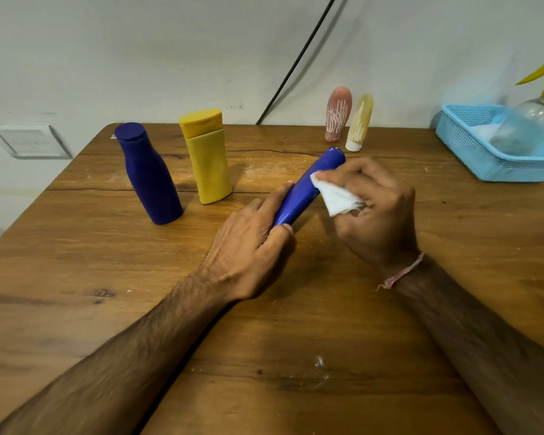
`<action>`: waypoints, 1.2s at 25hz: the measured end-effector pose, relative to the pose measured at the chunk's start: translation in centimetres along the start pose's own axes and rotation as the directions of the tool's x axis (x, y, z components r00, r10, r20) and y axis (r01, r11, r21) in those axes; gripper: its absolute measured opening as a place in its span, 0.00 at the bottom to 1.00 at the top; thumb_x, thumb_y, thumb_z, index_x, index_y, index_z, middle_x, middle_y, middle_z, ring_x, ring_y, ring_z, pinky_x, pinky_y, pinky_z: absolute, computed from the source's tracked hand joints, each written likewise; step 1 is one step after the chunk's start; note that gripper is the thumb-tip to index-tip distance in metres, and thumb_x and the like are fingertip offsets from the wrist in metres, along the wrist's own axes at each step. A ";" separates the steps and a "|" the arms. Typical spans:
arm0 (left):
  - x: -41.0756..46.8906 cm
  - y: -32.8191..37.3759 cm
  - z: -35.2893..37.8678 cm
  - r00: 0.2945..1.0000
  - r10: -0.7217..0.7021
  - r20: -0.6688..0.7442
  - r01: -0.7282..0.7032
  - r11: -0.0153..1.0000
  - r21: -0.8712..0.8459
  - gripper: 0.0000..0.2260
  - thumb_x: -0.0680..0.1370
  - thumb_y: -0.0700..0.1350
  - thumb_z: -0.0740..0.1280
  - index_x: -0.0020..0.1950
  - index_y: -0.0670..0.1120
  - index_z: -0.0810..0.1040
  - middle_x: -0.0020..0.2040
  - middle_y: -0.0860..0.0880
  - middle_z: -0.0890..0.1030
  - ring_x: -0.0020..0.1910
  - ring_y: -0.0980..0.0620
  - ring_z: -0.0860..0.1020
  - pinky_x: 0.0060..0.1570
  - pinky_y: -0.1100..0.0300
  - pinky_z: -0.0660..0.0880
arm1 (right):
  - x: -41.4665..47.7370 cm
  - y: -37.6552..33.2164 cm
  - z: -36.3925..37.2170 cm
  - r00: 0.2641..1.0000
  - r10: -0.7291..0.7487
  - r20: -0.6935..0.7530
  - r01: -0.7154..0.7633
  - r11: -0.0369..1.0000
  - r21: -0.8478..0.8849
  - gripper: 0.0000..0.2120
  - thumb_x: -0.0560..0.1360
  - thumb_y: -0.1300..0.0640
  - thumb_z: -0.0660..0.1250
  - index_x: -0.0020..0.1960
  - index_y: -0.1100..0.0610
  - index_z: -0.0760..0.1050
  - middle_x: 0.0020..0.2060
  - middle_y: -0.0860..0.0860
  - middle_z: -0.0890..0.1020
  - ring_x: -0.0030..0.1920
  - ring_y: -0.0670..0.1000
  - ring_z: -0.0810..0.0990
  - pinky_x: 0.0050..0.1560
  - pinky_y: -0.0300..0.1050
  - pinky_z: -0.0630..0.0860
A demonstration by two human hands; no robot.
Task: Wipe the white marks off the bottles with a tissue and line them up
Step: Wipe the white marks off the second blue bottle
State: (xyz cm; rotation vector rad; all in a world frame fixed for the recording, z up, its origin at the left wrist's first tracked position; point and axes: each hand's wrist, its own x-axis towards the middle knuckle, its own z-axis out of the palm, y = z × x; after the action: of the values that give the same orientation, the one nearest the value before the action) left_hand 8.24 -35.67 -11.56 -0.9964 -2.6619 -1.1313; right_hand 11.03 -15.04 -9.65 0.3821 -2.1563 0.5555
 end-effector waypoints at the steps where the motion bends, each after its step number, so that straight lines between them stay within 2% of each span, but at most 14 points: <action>1: 0.0 0.0 0.0 1.000 -0.020 -0.009 0.020 0.998 -0.059 0.33 0.77 0.60 0.50 0.82 0.53 0.58 0.60 0.49 0.79 0.51 0.53 0.76 0.50 0.55 0.72 | -0.2 -0.4 0.1 0.997 -0.064 0.037 0.064 0.998 0.020 0.16 0.71 0.68 0.73 0.58 0.62 0.84 0.49 0.58 0.83 0.48 0.52 0.81 0.48 0.32 0.73; 3: 0.1 0.2 -0.1 0.998 -0.057 -0.004 0.055 0.979 -0.195 0.29 0.79 0.57 0.53 0.81 0.53 0.62 0.52 0.52 0.80 0.44 0.55 0.77 0.42 0.58 0.71 | -0.2 -0.5 0.3 0.996 -0.092 0.015 0.092 0.996 0.015 0.15 0.72 0.67 0.74 0.59 0.62 0.84 0.49 0.58 0.84 0.48 0.53 0.82 0.48 0.36 0.76; 6: 0.1 0.6 -0.1 0.997 -0.069 0.040 0.078 0.961 -0.267 0.27 0.79 0.54 0.54 0.78 0.51 0.65 0.48 0.53 0.80 0.40 0.56 0.78 0.37 0.63 0.71 | 0.1 0.0 0.1 0.996 0.013 -0.089 -0.013 1.000 -0.006 0.16 0.73 0.67 0.73 0.60 0.62 0.83 0.50 0.59 0.84 0.48 0.53 0.82 0.46 0.38 0.77; 10: 0.2 0.4 -0.6 0.997 -0.080 0.015 0.080 0.931 -0.356 0.23 0.79 0.51 0.54 0.72 0.50 0.73 0.47 0.51 0.81 0.40 0.52 0.77 0.38 0.58 0.72 | -0.5 -1.1 0.6 0.988 -0.153 0.037 0.151 0.988 0.044 0.16 0.72 0.67 0.75 0.59 0.64 0.84 0.49 0.58 0.84 0.48 0.51 0.81 0.49 0.32 0.74; 13: 0.1 0.6 -0.4 0.996 -0.073 0.053 0.085 0.957 -0.277 0.26 0.79 0.54 0.53 0.77 0.51 0.67 0.49 0.52 0.81 0.42 0.55 0.78 0.41 0.58 0.74 | -0.1 -0.3 0.4 0.996 0.019 -0.091 -0.022 0.999 -0.031 0.14 0.75 0.64 0.70 0.60 0.62 0.83 0.51 0.58 0.83 0.50 0.52 0.82 0.49 0.36 0.77; 15: -0.1 0.3 0.0 0.998 -0.030 0.052 0.035 0.994 -0.106 0.30 0.79 0.57 0.52 0.81 0.52 0.60 0.57 0.50 0.81 0.48 0.57 0.77 0.50 0.57 0.74 | 0.1 0.2 0.1 0.988 0.079 -0.130 -0.085 0.996 -0.040 0.15 0.74 0.64 0.68 0.61 0.62 0.82 0.51 0.59 0.83 0.50 0.53 0.81 0.48 0.38 0.78; 17: -0.1 -0.1 0.1 0.999 -0.011 0.049 0.010 1.000 0.009 0.33 0.78 0.61 0.49 0.83 0.54 0.53 0.67 0.49 0.76 0.56 0.54 0.74 0.59 0.53 0.70 | 0.0 -0.2 0.0 0.996 0.011 -0.088 -0.014 1.000 -0.024 0.15 0.73 0.66 0.70 0.59 0.63 0.83 0.50 0.59 0.83 0.49 0.52 0.80 0.47 0.35 0.75; 19: 0.0 -0.3 0.0 0.999 -0.009 0.031 0.009 1.000 0.015 0.34 0.77 0.62 0.48 0.84 0.55 0.50 0.71 0.48 0.74 0.59 0.54 0.73 0.62 0.51 0.69 | -0.2 -0.6 0.2 0.997 -0.061 -0.043 0.060 0.998 -0.021 0.14 0.73 0.67 0.73 0.59 0.63 0.83 0.50 0.59 0.83 0.49 0.51 0.80 0.49 0.30 0.73; 21: 0.0 0.0 0.0 1.000 0.009 0.013 -0.009 0.999 -0.031 0.33 0.78 0.61 0.48 0.83 0.55 0.52 0.67 0.49 0.77 0.55 0.54 0.75 0.59 0.49 0.72 | -0.1 -0.2 0.2 0.993 -0.007 -0.114 0.003 0.999 -0.034 0.14 0.75 0.67 0.72 0.60 0.63 0.83 0.50 0.59 0.83 0.50 0.51 0.81 0.50 0.28 0.73; 23: -0.3 0.5 -0.1 0.999 0.030 0.017 -0.026 0.982 -0.185 0.28 0.81 0.58 0.52 0.81 0.55 0.57 0.56 0.51 0.82 0.48 0.53 0.79 0.50 0.49 0.77 | 0.1 -0.1 0.0 0.983 0.038 -0.177 -0.041 0.999 -0.012 0.15 0.75 0.67 0.71 0.62 0.64 0.82 0.52 0.60 0.83 0.51 0.52 0.81 0.51 0.28 0.74; 25: -0.6 0.8 -0.4 1.000 0.011 0.014 -0.005 0.912 -0.411 0.24 0.82 0.53 0.55 0.79 0.55 0.61 0.51 0.52 0.83 0.46 0.53 0.81 0.44 0.54 0.79 | -0.3 -0.8 0.3 0.990 -0.041 -0.131 0.043 0.999 0.014 0.16 0.76 0.66 0.72 0.63 0.65 0.81 0.53 0.60 0.83 0.53 0.51 0.81 0.53 0.31 0.76; 26: -0.7 1.0 -0.5 1.000 -0.022 0.015 0.027 0.851 -0.525 0.23 0.81 0.50 0.57 0.77 0.55 0.63 0.51 0.51 0.83 0.45 0.53 0.82 0.43 0.53 0.79 | -0.5 -1.3 0.5 0.991 -0.108 -0.080 0.110 0.994 0.022 0.17 0.75 0.65 0.74 0.63 0.65 0.81 0.53 0.60 0.83 0.53 0.51 0.81 0.53 0.33 0.78; 28: -0.4 1.1 -0.5 0.993 -0.111 0.041 0.106 0.687 -0.719 0.22 0.79 0.44 0.59 0.73 0.53 0.68 0.52 0.50 0.83 0.42 0.46 0.82 0.41 0.44 0.78 | -0.8 -1.8 0.8 0.982 -0.187 0.004 0.187 0.982 0.030 0.19 0.73 0.61 0.78 0.62 0.64 0.81 0.54 0.60 0.83 0.53 0.53 0.81 0.51 0.39 0.80; 30: 0.1 1.1 -0.2 0.984 -0.158 0.082 0.152 0.510 -0.847 0.23 0.76 0.40 0.59 0.71 0.49 0.70 0.51 0.47 0.84 0.40 0.42 0.82 0.39 0.46 0.75 | -0.5 -1.3 0.7 0.989 -0.140 -0.035 0.141 0.990 0.024 0.17 0.74 0.62 0.76 0.61 0.64 0.82 0.53 0.60 0.83 0.52 0.54 0.82 0.48 0.45 0.81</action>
State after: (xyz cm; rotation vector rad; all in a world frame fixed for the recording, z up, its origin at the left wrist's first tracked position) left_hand 8.76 -35.18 -10.74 -0.7818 -2.1098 -2.6138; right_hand 11.44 -16.48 -10.10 0.5318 -2.0725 0.5078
